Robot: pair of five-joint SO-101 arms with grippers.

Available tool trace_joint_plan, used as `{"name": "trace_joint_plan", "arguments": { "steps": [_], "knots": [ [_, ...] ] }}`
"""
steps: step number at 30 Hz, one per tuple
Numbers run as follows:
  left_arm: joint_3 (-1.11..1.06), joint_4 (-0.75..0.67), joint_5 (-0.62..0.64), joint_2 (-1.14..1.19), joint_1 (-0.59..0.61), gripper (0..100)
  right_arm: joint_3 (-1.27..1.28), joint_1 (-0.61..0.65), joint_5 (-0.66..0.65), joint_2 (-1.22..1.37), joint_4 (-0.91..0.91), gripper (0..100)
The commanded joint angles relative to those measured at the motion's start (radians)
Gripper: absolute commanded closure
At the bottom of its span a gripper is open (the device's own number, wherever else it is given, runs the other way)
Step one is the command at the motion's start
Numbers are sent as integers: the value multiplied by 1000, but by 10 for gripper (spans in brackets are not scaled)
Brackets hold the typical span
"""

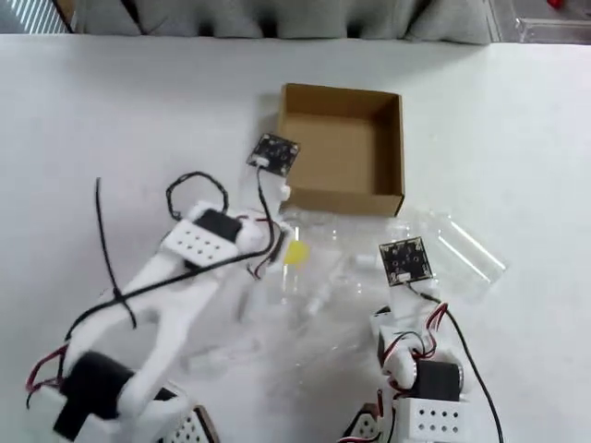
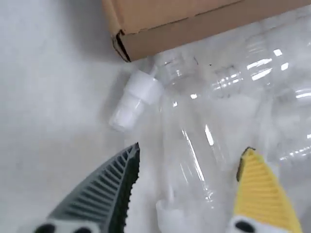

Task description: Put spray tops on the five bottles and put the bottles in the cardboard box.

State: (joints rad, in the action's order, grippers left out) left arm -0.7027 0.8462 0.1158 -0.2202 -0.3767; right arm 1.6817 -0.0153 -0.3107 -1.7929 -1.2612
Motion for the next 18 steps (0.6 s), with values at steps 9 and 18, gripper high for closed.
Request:
{"name": "trace_joint_plan", "arguments": {
  "steps": [9, 18],
  "knots": [
    [255, -25, 86, 315, 19, 717, 9, -2, 0, -8, -5, 982],
    [261, -31, 89, 366, 16, 727, 9, -4, 0, -8, -5, 982]
  ]
}}
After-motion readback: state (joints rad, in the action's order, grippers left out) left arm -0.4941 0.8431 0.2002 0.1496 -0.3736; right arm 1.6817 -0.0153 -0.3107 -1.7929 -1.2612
